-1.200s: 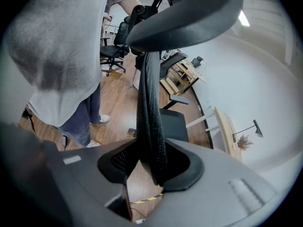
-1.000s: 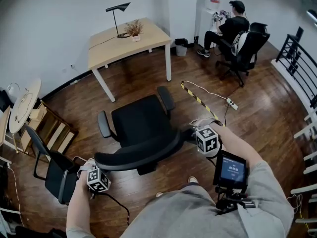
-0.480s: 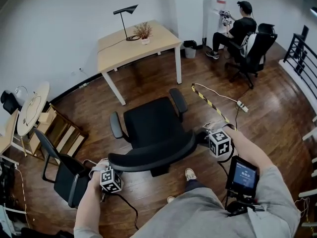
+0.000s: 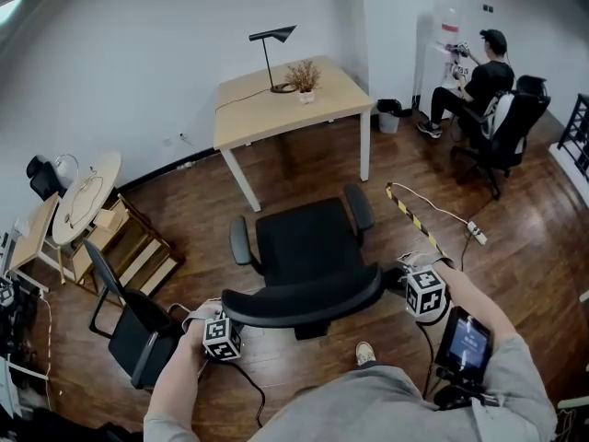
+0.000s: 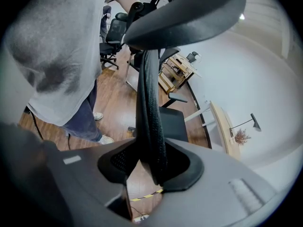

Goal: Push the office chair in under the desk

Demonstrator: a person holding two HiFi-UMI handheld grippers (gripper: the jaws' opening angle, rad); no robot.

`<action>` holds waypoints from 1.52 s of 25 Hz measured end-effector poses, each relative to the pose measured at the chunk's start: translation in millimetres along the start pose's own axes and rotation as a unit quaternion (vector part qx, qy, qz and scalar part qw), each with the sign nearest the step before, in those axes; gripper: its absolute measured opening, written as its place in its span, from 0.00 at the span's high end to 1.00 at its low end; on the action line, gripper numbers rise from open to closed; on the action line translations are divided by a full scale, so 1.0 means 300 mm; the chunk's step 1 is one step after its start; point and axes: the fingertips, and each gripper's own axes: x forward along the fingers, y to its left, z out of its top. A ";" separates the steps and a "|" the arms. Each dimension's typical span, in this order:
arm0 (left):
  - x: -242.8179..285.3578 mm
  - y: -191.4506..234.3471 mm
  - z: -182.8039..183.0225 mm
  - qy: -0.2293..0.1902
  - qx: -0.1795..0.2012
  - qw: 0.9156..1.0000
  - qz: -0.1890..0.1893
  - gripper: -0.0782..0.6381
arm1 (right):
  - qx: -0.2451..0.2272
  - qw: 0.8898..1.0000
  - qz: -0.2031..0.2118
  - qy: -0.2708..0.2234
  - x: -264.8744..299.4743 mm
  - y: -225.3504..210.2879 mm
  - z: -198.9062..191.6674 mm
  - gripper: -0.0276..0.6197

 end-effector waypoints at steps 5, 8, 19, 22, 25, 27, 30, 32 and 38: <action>0.068 0.064 0.004 0.003 -0.007 1.000 0.006 0.75 | -0.006 1.000 0.002 -0.004 0.022 -0.077 -0.053 0.73; 0.093 0.101 0.025 0.007 -0.011 1.000 0.006 0.75 | -0.009 1.000 0.003 -0.009 0.027 -0.119 -0.090 0.73; 0.220 0.254 0.117 0.013 -0.013 1.000 0.018 0.76 | -0.018 1.000 0.002 -0.018 0.041 -0.266 -0.249 0.73; 0.257 0.315 0.153 0.016 -0.012 1.000 0.021 0.76 | -0.018 1.000 0.008 -0.015 0.045 -0.330 -0.303 0.73; 0.282 0.345 0.180 0.017 -0.007 1.000 0.015 0.77 | -0.015 1.000 0.012 -0.015 0.049 -0.366 -0.345 0.73; 0.298 0.380 0.192 0.017 -0.007 1.000 0.014 0.77 | -0.013 1.000 0.011 -0.013 0.049 -0.402 -0.366 0.73; 0.332 0.425 0.193 0.018 -0.005 1.000 0.017 0.77 | -0.010 1.000 0.015 -0.007 0.072 -0.443 -0.393 0.73; 0.358 0.447 0.194 0.020 -0.003 1.000 0.017 0.77 | -0.008 1.000 0.018 -0.003 0.089 -0.465 -0.414 0.73; 0.396 0.552 0.209 0.020 -0.009 1.000 0.014 0.77 | -0.005 1.000 0.019 0.014 0.120 -0.574 -0.459 0.73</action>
